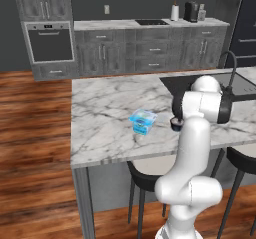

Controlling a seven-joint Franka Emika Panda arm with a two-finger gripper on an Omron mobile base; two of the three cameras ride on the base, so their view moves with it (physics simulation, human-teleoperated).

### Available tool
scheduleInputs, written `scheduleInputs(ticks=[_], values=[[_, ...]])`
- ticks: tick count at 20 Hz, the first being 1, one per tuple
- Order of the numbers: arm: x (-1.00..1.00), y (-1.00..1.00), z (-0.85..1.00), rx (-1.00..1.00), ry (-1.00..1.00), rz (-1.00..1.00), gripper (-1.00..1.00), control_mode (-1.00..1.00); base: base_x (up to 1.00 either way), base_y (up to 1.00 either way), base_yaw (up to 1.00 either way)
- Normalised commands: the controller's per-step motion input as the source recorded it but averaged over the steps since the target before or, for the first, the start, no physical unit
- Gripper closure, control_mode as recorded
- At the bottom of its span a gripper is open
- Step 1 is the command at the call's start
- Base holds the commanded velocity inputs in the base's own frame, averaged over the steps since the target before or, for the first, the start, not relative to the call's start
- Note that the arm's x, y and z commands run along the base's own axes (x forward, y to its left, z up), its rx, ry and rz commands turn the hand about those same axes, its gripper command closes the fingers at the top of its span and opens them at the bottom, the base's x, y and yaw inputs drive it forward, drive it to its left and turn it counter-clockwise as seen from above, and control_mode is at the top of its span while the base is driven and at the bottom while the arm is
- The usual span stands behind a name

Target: Stack the yogurt containers by placing the smaller containers on top of the larger containers.

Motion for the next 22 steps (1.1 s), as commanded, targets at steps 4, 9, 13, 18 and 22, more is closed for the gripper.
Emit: scheduleInputs(ticks=[4,9,13,18,22], values=[[-0.05,-0.17,0.72,0.14,-0.01,0.00,1.00,-1.00,0.00,0.00,0.00],[0.00,0.20,0.73,0.02,-0.05,0.00,1.00,-1.00,0.00,0.00,0.00],[0.00,0.28,0.69,0.00,-0.04,0.00,1.00,-1.00,0.00,0.00,0.00],[-0.16,0.28,0.52,0.00,-0.02,0.00,1.00,-1.00,0.00,0.00,0.00],[-0.33,0.30,0.34,0.00,0.00,0.00,1.00,-1.00,0.00,0.00,0.00]])
